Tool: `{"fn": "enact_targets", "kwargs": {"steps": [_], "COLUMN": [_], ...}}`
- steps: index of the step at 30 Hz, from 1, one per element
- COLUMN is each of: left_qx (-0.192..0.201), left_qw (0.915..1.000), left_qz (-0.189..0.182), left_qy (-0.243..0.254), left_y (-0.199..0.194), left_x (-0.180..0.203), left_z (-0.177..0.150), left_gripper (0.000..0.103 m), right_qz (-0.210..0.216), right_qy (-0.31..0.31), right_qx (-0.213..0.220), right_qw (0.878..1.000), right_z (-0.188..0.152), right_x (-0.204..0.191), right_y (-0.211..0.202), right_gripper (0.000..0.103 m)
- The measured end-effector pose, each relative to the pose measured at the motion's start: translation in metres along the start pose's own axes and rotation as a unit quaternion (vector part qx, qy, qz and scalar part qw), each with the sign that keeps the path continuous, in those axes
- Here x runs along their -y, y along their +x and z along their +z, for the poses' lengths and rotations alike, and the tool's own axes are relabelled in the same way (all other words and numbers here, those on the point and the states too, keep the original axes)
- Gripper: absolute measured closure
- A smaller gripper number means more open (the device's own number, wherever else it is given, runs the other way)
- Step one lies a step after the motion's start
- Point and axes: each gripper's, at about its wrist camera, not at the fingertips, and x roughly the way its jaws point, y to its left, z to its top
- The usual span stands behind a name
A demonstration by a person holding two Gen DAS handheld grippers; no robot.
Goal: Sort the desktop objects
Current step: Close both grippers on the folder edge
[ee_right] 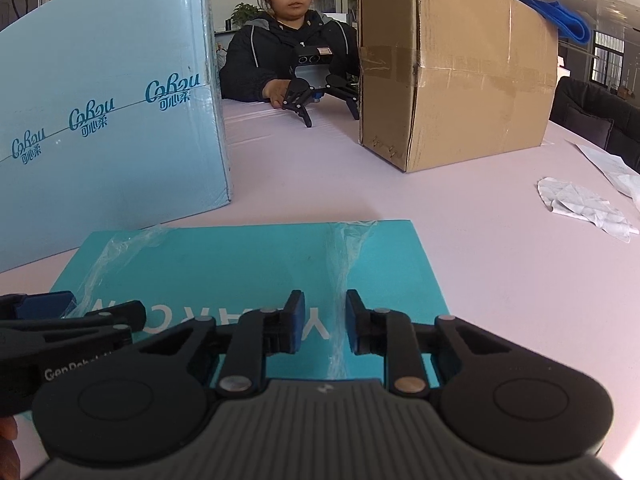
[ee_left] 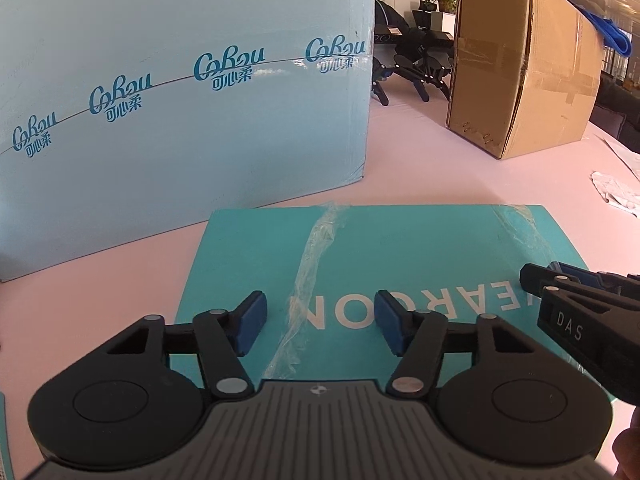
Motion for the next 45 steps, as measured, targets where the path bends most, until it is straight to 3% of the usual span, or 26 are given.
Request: {"fn": "enact_targets", "kwargs": {"steps": [2,5,13,45], "left_qx": [-0.004,-0.012,-0.021,-0.001], "left_qw": [1.0,0.9997,0.9985,0.9986], "left_qz": [0.002,0.009,-0.007,0.001], "left_qy": [-0.005,-0.021,-0.05,-0.054], "left_y": [0.0,0.0,0.0,-0.016], "left_x": [0.001,-0.003,-0.014,-0.014], "left_z": [0.002,0.005,0.006,0.013], "left_gripper": [0.078,0.095,0.096,0.097], "right_qz": [0.005,0.012,0.01,0.01], "right_qy": [0.004,0.015,0.013,0.003], "right_qx": [-0.002,-0.005,-0.005,0.006], "right_qw": [1.0,1.0,1.0,1.0], "right_z": [0.001,0.001,0.001,0.003], "right_x": [0.005,0.01,0.007,0.007], "right_y": [0.0,-0.003,-0.003,-0.011], "right_gripper": [0.093,0.094,0.095,0.096]}}
